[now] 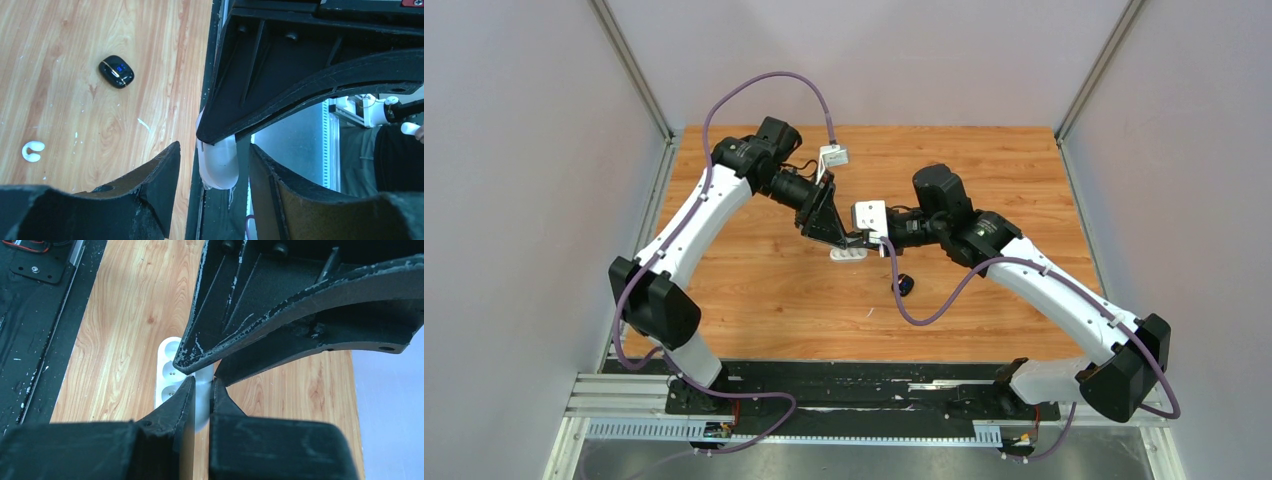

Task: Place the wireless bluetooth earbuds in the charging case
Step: Open the charging case at the center of the board.

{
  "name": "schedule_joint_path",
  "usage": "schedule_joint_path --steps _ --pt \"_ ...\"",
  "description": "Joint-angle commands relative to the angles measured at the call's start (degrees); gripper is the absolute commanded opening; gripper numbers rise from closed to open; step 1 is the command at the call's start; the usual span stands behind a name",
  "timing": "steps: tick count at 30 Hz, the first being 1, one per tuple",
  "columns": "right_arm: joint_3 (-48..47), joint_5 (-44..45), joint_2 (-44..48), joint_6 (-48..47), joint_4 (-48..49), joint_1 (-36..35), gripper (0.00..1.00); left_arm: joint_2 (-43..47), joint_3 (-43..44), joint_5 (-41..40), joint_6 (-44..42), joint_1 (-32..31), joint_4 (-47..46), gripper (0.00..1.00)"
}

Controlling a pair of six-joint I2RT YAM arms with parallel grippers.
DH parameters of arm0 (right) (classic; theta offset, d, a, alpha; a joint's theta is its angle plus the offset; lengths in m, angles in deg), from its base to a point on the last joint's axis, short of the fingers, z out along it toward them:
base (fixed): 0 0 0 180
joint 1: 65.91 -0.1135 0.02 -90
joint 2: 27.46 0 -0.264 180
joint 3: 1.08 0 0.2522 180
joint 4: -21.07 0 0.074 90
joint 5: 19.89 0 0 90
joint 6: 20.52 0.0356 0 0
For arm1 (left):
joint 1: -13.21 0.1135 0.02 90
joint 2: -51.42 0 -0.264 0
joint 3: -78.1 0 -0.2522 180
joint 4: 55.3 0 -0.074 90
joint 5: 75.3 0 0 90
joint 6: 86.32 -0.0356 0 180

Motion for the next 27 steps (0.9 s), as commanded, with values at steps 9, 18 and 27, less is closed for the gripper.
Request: schedule_joint_path --steps 9,18,27 --pt "-0.27 -1.16 0.85 1.74 2.26 -0.31 0.00 -1.11 3.06 2.15 -5.34 -0.62 3.66 0.56" --pt "0.34 -1.30 1.19 1.67 2.35 -0.47 0.00 -1.80 3.57 4.73 -5.31 -0.63 2.78 0.26" --pt "-0.96 2.89 3.23 5.04 2.47 -0.22 0.20 -0.39 3.20 3.62 -7.15 -0.57 3.29 0.00"
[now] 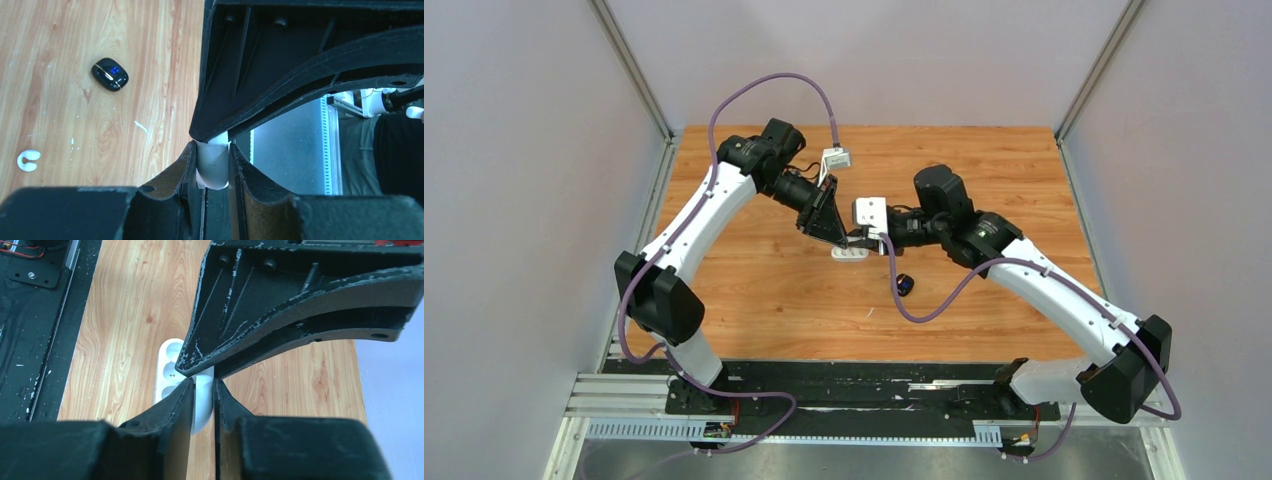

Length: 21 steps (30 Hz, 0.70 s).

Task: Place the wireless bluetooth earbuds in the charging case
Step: Open the charging case at the center of the board, then pick up the earbud from the center of the board.

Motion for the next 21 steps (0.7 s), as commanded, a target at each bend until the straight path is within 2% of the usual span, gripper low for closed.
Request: schedule_joint_path --steps 1,8,14,18,21 --pt "-2.23 2.37 3.39 3.54 1.85 -0.14 0.23 1.63 1.93 1.28 -2.60 -0.03 -0.01 0.00" --pt "-8.79 3.44 6.20 10.17 -2.47 2.97 0.37 2.97 0.37 -2.26 -2.03 1.66 -1.96 0.00" --pt "-8.36 2.24 7.36 17.04 -3.62 8.01 0.39 5.32 -3.36 -7.71 3.13 3.64 -8.20 0.00" --pt "-5.53 -1.94 3.81 27.33 -3.69 16.01 0.39 7.86 -6.14 -9.90 2.97 5.73 -11.49 0.00" --pt "-3.91 -2.79 -0.96 29.37 -3.78 19.93 0.39 11.00 -8.81 -10.89 1.43 6.09 -13.67 0.00"
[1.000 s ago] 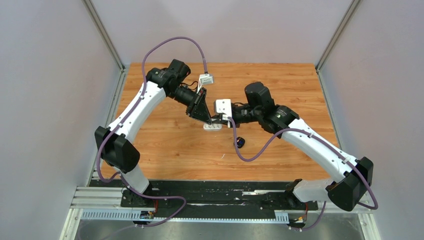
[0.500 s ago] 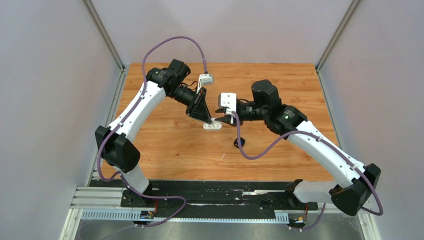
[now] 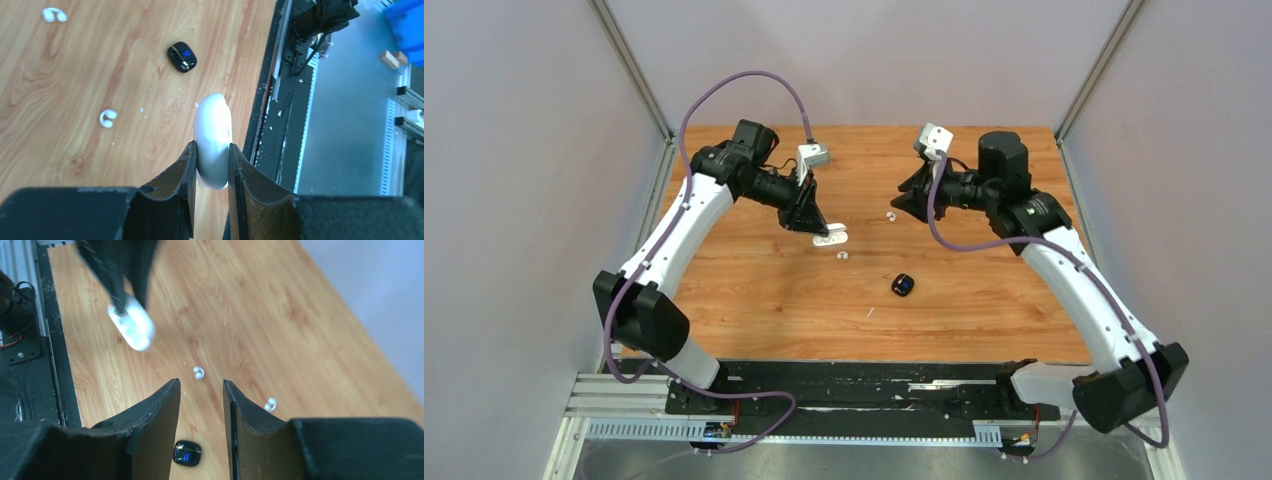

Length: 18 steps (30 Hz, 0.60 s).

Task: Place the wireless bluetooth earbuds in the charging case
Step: Pick up the earbud from the center of the board.

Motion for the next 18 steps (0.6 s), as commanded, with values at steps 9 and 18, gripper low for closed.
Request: schedule_joint_path --steps 9,18 --pt "-2.65 -8.53 -27.42 1.15 -1.22 4.93 0.39 14.91 -13.69 -6.80 -1.81 1.02 -8.28 0.00" --pt "-16.89 -7.09 -46.54 -2.51 -1.48 -1.09 0.39 22.93 -22.38 -11.01 -4.05 9.32 -4.40 0.00"
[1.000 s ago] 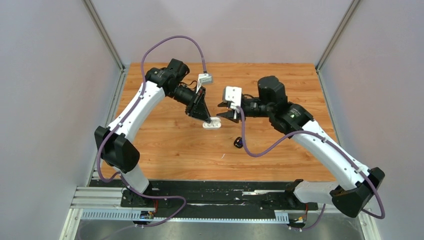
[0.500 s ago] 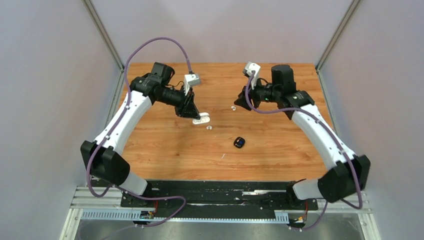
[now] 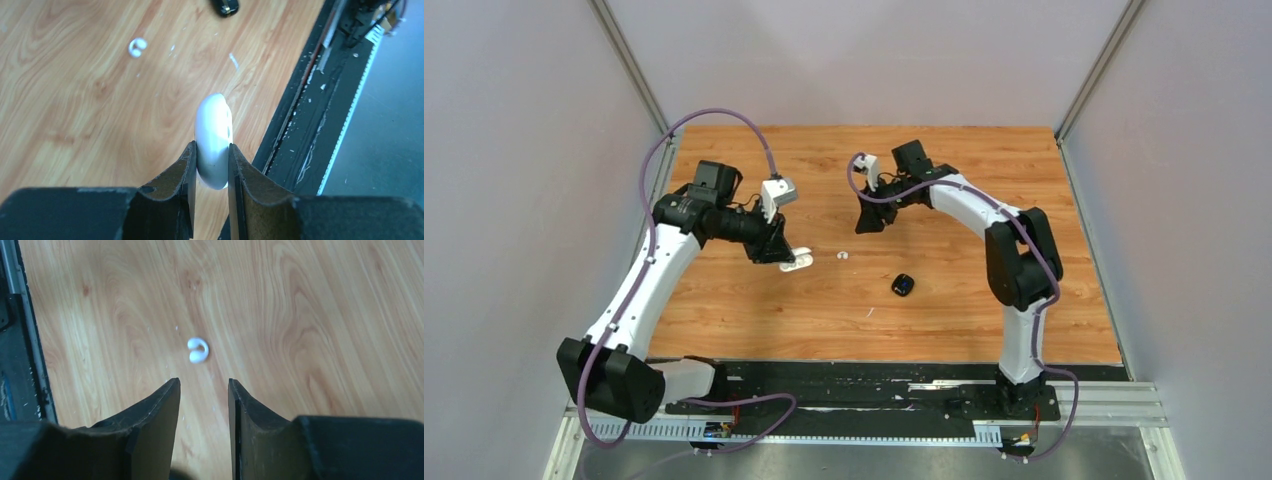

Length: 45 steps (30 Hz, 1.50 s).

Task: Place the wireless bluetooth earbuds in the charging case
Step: Pick up the earbud from the center of the board.

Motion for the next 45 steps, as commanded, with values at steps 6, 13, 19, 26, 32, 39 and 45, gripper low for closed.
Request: schedule_joint_path --steps 6,13,19,26,32,39,45 --pt "-12.13 0.88 -9.79 -5.88 -1.69 -5.12 0.43 6.39 -2.86 -1.52 3.96 7.99 -2.30 0.00" --pt "-10.10 3.94 -10.54 -7.03 -2.31 -5.96 0.43 6.20 -3.12 0.67 8.09 11.43 -4.93 0.00" --pt "-8.86 7.00 -11.08 -7.65 -2.35 -6.94 0.44 6.76 -4.24 1.87 10.86 12.09 -6.90 0.00" --pt "-8.69 8.37 -12.59 -8.49 -2.46 -7.92 0.45 6.73 -4.77 2.08 11.87 12.39 -7.69 0.00" --pt "-9.37 8.46 -13.68 -8.62 -2.56 -8.96 0.45 6.98 -4.76 1.86 11.43 12.75 -6.90 0.00" --pt "-9.25 9.14 -14.67 -9.39 -2.54 -9.84 0.43 7.52 -5.10 1.90 11.74 13.15 -6.76 0.00" --pt "-8.52 9.66 -14.79 -9.56 -2.62 -9.88 0.42 7.38 -5.20 2.41 12.41 13.53 -6.93 0.00"
